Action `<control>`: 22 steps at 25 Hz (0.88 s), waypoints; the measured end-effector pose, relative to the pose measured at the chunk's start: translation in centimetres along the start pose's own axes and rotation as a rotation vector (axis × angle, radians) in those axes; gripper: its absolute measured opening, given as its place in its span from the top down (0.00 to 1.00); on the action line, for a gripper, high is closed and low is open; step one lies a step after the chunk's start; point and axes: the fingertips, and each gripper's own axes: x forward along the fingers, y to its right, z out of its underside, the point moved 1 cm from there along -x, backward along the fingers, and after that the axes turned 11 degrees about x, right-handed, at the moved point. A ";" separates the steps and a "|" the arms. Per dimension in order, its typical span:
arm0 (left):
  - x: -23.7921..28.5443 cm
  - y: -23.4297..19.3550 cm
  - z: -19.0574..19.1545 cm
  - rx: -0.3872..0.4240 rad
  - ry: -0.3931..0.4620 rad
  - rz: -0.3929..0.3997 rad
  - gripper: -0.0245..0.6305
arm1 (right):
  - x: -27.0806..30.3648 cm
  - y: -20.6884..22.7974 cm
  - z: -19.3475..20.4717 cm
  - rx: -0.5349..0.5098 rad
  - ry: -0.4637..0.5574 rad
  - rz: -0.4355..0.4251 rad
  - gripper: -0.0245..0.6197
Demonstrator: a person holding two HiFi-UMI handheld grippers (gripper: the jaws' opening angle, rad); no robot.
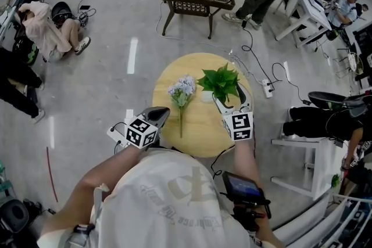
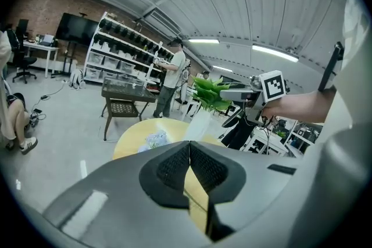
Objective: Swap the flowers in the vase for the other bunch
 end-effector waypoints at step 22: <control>0.4 0.8 1.0 0.003 0.000 -0.002 0.95 | -1.4 -0.4 0.9 -0.174 0.024 0.049 0.92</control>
